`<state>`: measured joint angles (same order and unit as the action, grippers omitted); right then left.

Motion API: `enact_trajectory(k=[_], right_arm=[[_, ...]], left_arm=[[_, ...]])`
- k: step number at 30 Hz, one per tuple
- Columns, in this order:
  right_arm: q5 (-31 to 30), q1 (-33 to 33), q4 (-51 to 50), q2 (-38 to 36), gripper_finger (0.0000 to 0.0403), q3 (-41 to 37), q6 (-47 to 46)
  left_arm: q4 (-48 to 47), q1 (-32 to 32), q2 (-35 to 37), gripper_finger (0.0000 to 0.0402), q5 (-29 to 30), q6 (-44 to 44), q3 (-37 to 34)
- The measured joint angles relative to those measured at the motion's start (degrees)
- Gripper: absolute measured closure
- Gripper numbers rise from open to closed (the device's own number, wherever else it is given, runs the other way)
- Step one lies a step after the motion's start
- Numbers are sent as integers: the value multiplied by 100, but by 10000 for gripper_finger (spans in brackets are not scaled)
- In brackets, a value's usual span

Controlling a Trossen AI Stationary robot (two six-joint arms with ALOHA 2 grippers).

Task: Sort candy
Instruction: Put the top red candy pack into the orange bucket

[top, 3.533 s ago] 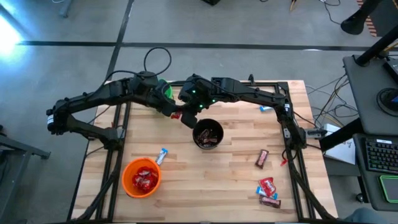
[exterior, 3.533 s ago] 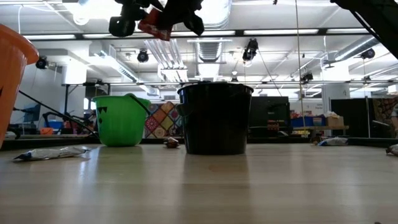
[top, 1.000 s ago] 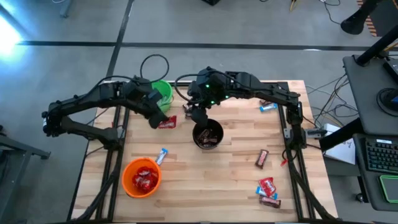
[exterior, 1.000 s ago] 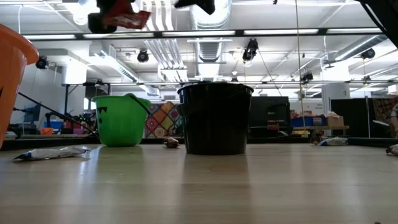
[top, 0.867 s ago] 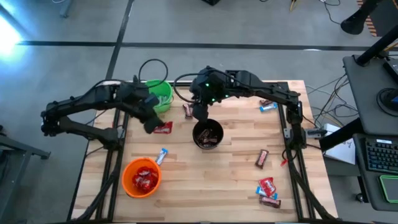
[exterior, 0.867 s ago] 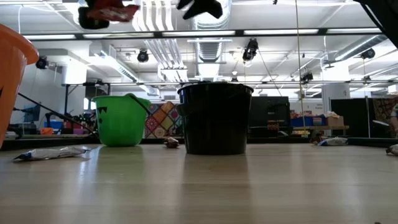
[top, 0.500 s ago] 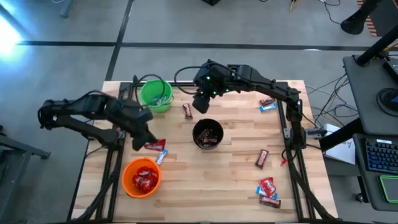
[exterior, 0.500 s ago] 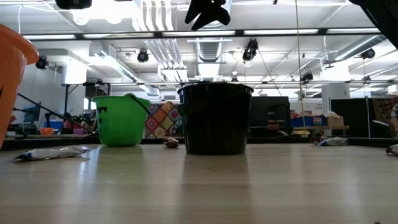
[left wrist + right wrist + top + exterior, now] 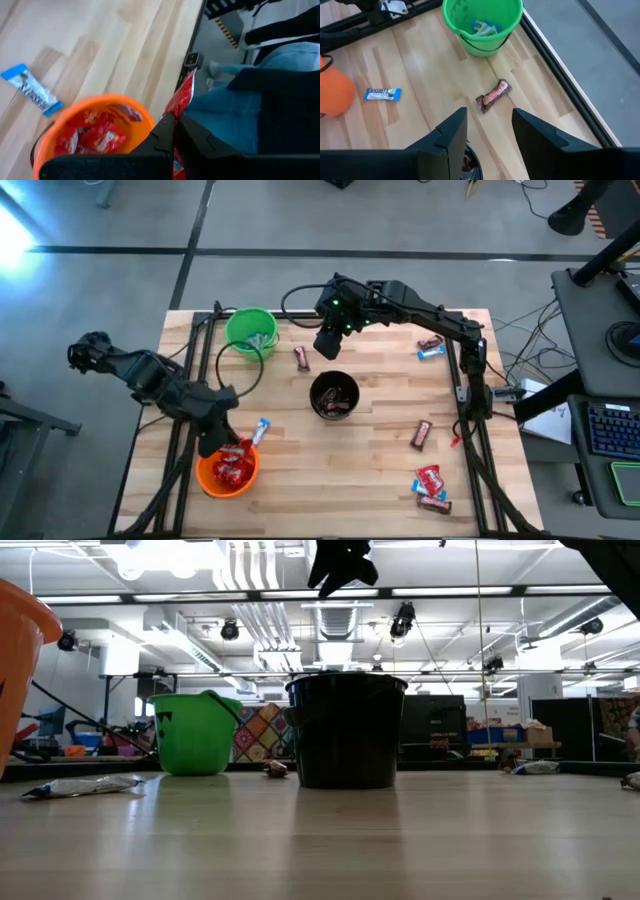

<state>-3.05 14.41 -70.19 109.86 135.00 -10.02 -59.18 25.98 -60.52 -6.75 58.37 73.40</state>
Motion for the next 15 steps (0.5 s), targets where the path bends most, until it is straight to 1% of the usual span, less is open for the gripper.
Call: enact_trajectory(k=[7, 15], right_arm=[[2, 0, -9, 0, 249, 0, 0], [2, 0, -287, 0, 249, 0, 0]], left_arm=[[-302, 294, -74, 401, 86, 289, -3], [-607, 514, -63, 401, -22, 548, -3]])
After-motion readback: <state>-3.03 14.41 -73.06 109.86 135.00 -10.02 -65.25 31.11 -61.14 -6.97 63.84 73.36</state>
